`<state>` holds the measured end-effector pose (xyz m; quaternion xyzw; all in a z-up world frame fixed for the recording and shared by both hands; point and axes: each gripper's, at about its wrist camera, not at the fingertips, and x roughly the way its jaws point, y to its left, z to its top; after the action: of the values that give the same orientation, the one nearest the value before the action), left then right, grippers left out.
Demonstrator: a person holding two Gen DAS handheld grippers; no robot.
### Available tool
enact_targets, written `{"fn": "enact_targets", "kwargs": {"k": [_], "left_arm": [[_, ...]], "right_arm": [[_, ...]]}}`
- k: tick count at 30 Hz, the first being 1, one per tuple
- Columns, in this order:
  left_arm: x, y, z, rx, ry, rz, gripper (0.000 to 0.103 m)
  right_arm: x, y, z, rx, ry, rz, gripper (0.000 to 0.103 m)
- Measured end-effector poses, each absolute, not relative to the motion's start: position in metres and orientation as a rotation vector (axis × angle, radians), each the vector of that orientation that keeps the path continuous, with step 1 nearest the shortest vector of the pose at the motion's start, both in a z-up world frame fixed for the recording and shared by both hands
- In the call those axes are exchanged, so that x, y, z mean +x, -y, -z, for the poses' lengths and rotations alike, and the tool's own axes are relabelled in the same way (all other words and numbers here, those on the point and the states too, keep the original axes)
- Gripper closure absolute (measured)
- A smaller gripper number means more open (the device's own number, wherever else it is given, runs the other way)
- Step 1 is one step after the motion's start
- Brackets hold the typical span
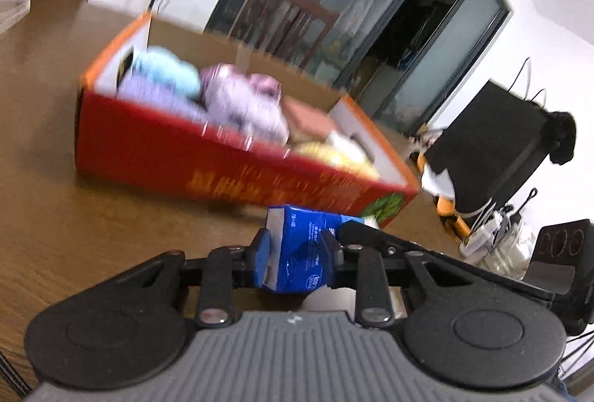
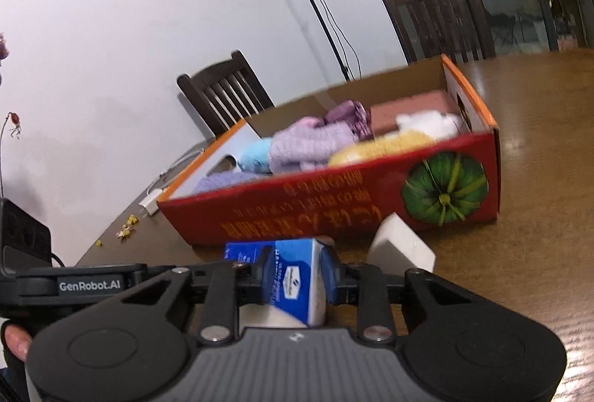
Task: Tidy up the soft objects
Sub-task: 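Lift the blue packet with both grippers and carry it over the box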
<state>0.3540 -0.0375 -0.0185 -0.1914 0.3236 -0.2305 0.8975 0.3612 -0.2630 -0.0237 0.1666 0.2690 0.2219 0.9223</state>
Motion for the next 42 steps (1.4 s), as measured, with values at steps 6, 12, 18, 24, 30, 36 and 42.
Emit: {"fn": "enact_targets", "kwargs": {"k": [6,12,18,24,30,36,42], "left_arm": [[0.315,0.039,-0.031,-0.338,-0.508,0.479,0.074],[0.269,0.036,-0.051,-0.340,-0.491,0.512,0.074],[0.228,0.034,-0.043,-0.354,-0.523,0.534,0.074],[0.207,0.034,-0.044,-0.350,-0.520,0.543,0.074],[0.225,0.036,-0.052,-0.336,-0.496,0.544,0.074],[0.308,0.034,-0.074,-0.333,-0.493,0.541,0.074],[0.412,0.038,-0.056,-0.354,-0.652,0.471,0.074]], "right_arm": [[0.328,0.254,-0.026,0.262,-0.393,-0.468,0.077],[0.275,0.253,-0.050,0.233,-0.349,-0.466,0.077],[0.229,0.255,-0.044,0.267,-0.382,-0.452,0.075],[0.200,0.254,-0.044,0.266,-0.382,-0.444,0.075],[0.210,0.254,-0.051,0.248,-0.370,-0.440,0.075],[0.283,0.254,-0.078,0.217,-0.365,-0.445,0.075],[0.395,0.253,-0.071,0.266,-0.501,-0.440,0.075]]}}
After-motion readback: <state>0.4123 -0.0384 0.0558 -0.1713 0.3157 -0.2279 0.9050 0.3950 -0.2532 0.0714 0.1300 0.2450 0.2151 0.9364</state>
